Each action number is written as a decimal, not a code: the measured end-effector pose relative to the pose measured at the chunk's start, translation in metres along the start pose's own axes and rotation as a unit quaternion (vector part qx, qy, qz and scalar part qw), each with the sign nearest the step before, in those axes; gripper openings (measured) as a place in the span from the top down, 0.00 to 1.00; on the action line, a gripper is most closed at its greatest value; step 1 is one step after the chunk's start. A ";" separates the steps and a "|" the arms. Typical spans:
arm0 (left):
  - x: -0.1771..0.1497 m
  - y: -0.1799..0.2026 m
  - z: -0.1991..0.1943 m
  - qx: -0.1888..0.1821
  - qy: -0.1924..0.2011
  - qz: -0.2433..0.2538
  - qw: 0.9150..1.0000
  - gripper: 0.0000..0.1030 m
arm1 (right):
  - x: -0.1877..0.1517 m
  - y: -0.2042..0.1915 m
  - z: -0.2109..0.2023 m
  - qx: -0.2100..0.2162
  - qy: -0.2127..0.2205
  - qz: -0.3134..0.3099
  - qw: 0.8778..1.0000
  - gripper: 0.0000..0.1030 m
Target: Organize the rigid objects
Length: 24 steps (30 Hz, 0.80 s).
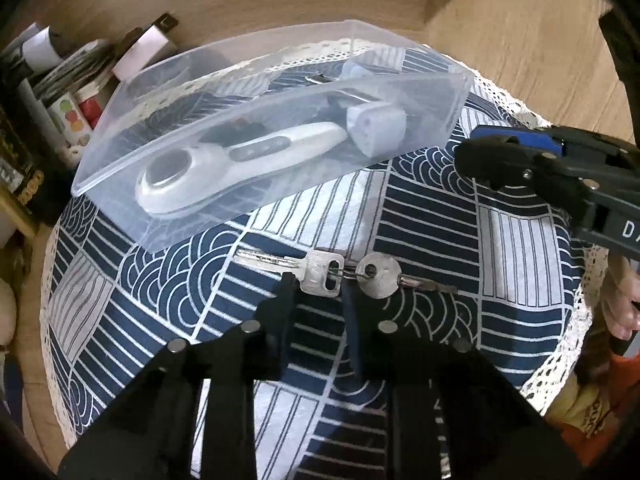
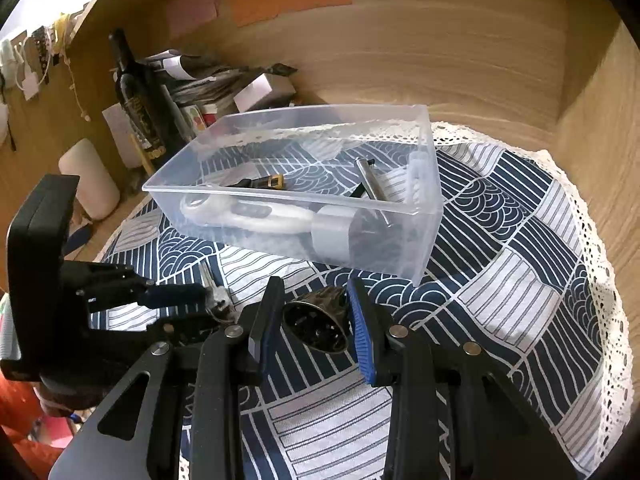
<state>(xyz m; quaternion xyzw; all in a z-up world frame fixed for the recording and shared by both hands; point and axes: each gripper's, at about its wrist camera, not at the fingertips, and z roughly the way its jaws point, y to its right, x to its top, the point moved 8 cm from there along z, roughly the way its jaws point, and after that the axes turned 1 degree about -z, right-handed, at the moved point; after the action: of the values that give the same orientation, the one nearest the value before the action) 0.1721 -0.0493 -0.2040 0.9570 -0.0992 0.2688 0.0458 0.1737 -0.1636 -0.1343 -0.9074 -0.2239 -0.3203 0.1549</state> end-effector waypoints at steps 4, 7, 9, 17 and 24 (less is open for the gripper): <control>-0.005 -0.013 -0.005 -0.005 -0.005 -0.015 1.000 0.69 | 0.000 0.001 -0.002 0.003 0.001 0.001 1.000 0.71; -0.006 -0.021 -0.005 0.013 -0.004 -0.016 1.000 0.31 | 0.000 0.001 -0.003 0.004 0.002 0.000 1.000 0.71; -0.005 -0.022 -0.003 0.021 -0.006 -0.009 1.000 0.30 | 0.000 -0.001 -0.002 0.007 0.002 -0.001 1.000 0.71; 0.012 -0.023 0.014 0.015 -0.018 0.019 1.000 0.29 | -0.002 -0.003 0.001 0.008 -0.002 -0.003 1.000 0.71; 0.011 -0.020 0.012 0.004 0.001 0.012 1.000 0.41 | 0.000 0.003 0.001 0.007 0.001 0.000 1.000 0.71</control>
<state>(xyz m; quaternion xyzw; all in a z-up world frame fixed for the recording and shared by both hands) 0.1914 -0.0331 -0.2093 0.9556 -0.1096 0.2706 0.0387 0.1754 -0.1655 -0.1358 -0.9063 -0.2255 -0.3193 0.1611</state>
